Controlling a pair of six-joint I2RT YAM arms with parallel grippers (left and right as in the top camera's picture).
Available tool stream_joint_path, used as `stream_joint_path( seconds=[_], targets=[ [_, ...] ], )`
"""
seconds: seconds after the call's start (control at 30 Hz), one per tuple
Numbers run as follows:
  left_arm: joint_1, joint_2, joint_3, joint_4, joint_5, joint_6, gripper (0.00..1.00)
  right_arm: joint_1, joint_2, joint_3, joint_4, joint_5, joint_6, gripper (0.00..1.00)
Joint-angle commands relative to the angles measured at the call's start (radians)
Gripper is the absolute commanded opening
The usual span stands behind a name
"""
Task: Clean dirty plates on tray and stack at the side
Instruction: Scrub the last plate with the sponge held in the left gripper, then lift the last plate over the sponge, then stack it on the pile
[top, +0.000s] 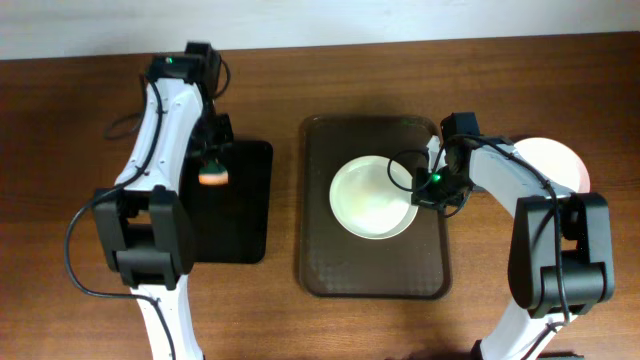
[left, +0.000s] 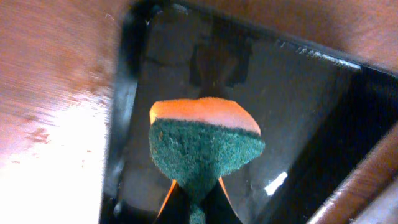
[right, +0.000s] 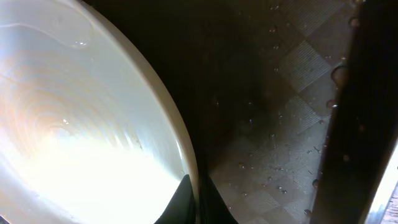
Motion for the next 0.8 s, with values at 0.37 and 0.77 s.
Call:
stream_joint_path(
  seconds=[0.37,0.77],
  targets=[
    [0.016,-0.223,-0.411,0.339,0.074,0.082,0.68,-0.008,0.014,0.0,0.003,0.066,-0.031,0.21],
    [0.257,-0.781,-0.411,0.163,0.036,0.082,1.0,0.061,-0.178,0.234,-0.157,-0.066,-0.07,0.04]
  ],
)
